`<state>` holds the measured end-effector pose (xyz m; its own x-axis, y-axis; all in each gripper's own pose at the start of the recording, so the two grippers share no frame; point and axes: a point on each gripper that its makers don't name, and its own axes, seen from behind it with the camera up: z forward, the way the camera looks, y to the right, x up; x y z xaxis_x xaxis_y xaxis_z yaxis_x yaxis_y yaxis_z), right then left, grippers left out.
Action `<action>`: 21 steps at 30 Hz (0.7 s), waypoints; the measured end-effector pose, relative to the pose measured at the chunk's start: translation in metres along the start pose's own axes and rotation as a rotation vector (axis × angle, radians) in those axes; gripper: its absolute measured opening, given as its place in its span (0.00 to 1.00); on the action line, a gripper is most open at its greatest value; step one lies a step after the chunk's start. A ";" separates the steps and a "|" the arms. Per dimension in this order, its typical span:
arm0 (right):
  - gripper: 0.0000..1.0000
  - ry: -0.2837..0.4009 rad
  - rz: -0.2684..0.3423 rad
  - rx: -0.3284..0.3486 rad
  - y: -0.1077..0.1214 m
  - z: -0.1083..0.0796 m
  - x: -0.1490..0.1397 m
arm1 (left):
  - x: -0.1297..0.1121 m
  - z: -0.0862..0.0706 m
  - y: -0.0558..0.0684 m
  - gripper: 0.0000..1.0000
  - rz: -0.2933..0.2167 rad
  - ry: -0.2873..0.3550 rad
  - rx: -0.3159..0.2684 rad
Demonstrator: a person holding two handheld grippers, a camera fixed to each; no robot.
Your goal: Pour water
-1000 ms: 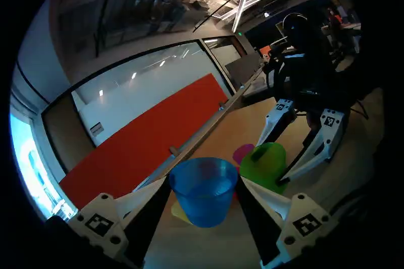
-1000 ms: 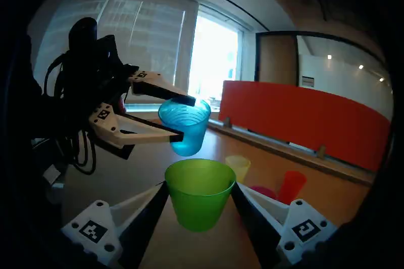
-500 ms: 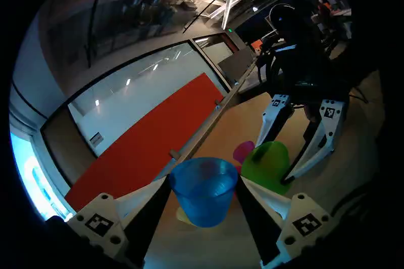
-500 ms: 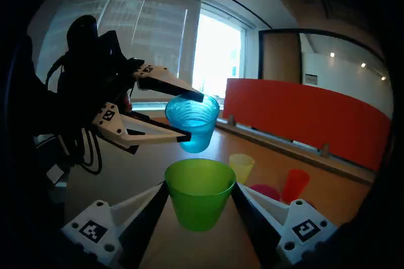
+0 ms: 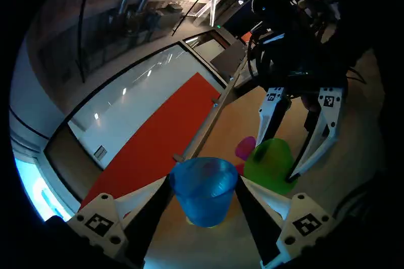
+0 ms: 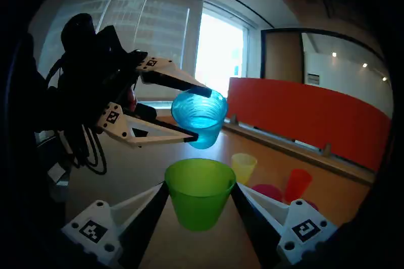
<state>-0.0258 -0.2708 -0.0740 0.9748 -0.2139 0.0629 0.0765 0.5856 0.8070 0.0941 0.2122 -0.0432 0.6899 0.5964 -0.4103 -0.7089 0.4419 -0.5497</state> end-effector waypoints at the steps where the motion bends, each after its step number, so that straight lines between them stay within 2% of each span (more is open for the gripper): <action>1: 0.91 0.000 0.000 0.000 0.000 0.000 0.000 | 0.001 0.001 0.000 0.87 0.007 0.001 0.000; 21: 0.91 -0.003 0.005 -0.008 0.005 -0.001 -0.004 | 0.005 0.016 0.004 0.87 0.121 -0.001 -0.014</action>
<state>-0.0287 -0.2667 -0.0707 0.9746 -0.2130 0.0689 0.0729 0.5930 0.8019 0.0921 0.2275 -0.0362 0.5995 0.6456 -0.4730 -0.7846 0.3572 -0.5068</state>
